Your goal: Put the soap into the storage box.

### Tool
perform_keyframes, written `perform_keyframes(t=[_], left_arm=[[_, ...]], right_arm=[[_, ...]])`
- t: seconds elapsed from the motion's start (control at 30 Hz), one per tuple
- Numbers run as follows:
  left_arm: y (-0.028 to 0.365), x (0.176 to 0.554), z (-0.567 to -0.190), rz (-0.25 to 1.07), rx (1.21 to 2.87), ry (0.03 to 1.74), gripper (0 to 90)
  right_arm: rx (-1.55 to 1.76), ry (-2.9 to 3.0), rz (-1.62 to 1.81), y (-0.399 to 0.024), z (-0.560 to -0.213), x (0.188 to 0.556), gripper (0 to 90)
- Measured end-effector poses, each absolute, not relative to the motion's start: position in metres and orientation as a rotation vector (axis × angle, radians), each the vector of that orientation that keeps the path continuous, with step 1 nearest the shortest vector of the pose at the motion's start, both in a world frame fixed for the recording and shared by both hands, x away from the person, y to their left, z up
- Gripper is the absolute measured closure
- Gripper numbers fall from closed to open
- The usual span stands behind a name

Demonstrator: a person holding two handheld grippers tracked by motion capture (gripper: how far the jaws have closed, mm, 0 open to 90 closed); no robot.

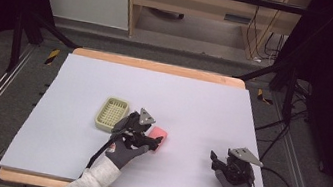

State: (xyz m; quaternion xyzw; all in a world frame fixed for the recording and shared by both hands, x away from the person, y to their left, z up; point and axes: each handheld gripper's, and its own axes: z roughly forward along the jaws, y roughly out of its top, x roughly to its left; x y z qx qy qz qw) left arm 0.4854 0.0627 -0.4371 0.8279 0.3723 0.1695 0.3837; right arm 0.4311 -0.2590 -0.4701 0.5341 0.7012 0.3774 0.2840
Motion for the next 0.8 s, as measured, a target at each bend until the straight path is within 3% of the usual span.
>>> perform_keyframes(t=[0.8], left_arm=[[0.046, 0.494, -0.456, 0.432, 2.178, 0.971, 21.3]], right_arm=[[1.426, 1.880, 1.009, -0.259, -0.471, 0.432, 34.2]])
